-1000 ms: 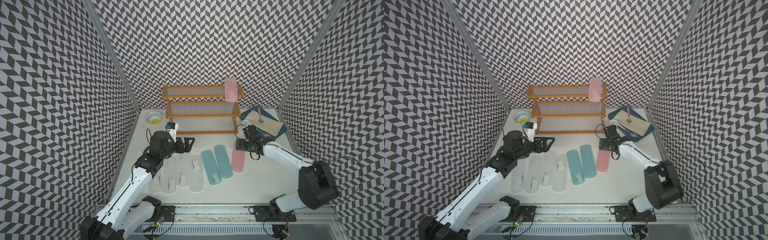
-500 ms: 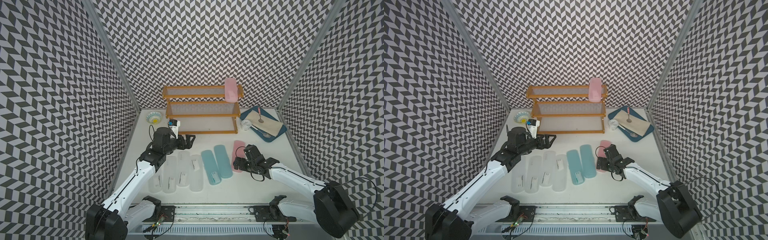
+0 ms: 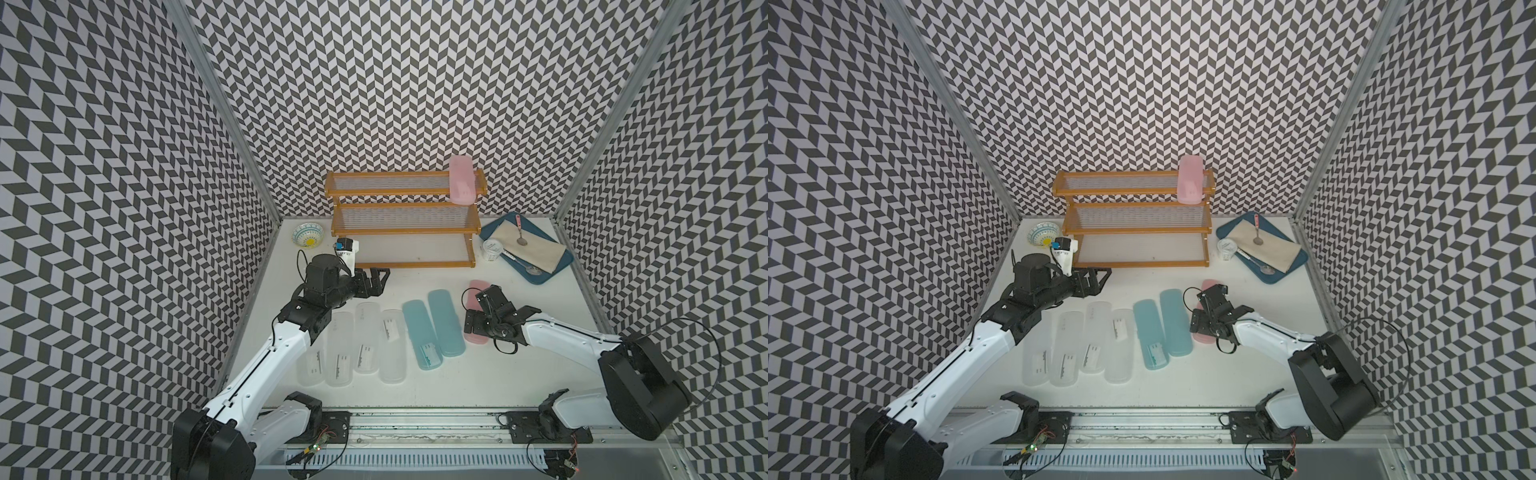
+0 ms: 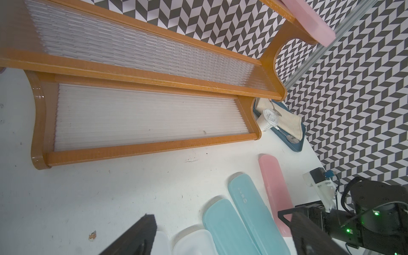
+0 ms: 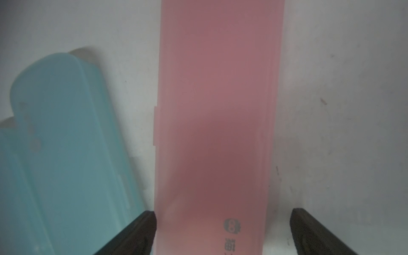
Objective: Place the pencil cases on the shelf according to color
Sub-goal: Pick up the pencil case from the center of the board.
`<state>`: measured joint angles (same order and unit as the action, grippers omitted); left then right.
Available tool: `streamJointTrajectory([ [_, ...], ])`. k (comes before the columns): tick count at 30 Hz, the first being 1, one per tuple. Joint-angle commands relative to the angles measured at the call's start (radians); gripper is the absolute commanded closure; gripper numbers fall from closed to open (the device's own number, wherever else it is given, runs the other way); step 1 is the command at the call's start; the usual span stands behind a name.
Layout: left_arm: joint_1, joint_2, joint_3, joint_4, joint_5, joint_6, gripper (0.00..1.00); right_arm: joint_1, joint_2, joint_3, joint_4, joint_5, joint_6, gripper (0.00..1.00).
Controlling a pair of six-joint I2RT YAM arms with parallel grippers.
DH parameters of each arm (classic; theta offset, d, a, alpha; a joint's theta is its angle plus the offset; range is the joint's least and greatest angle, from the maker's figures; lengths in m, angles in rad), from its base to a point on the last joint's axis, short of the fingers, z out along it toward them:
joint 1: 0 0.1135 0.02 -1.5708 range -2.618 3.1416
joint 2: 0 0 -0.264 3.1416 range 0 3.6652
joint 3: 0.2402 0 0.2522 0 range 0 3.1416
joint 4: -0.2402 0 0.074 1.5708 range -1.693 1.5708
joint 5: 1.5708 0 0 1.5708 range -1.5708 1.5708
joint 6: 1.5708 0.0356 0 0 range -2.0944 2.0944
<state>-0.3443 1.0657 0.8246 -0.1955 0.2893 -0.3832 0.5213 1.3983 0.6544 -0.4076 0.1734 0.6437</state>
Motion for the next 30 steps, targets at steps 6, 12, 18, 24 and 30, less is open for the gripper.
streamJointTrajectory([
  [6, 0.006, 0.003, -0.001, 0.004, 0.005, 0.014, 0.00, -0.042, -0.136, -0.016, -0.065, 0.039, -0.005, 0.02],
  [12, 0.007, 0.002, 0.000, 0.010, 0.008, 0.007, 0.00, -0.041, -0.129, -0.022, -0.023, -0.068, -0.036, 0.02],
  [18, 0.006, -0.005, -0.005, 0.013, 0.008, 0.001, 0.01, -0.036, -0.061, -0.035, -0.020, -0.039, -0.032, 0.01],
  [24, 0.009, -0.010, -0.004, 0.011, 0.007, 0.007, 0.00, -0.027, -0.018, -0.050, -0.008, -0.016, -0.029, 0.01],
  [30, 0.011, -0.006, -0.005, 0.019, 0.012, 0.001, 0.00, 0.011, 0.054, -0.025, -0.040, 0.026, -0.012, 0.02],
])
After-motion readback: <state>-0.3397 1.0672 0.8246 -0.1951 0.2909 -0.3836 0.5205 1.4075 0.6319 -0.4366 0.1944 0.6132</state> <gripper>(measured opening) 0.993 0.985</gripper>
